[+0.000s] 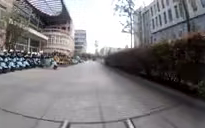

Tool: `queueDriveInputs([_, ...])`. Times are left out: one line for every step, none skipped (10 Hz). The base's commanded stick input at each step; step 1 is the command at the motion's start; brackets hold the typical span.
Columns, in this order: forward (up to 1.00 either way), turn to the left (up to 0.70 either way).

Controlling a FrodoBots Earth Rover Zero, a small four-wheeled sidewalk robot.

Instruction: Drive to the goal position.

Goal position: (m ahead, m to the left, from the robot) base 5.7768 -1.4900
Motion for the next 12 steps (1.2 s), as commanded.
queueDriveInputs([0.70, 0.00])
queueDriveInputs([0.70, 0.00])
queueDriveInputs([0.70, 0.00])
queueDriveInputs([0.70, 0.00])
queueDriveInputs([0.70, 0.00])
queueDriveInputs([0.70, 0.00])
queueDriveInputs([0.70, 0.00])
queueDriveInputs([0.70, 0.00])
queueDriveInputs([0.70, 0.00])
queueDriveInputs([0.70, 0.00])
queueDriveInputs([0.70, 0.00])
queueDriveInputs([0.70, 0.00])
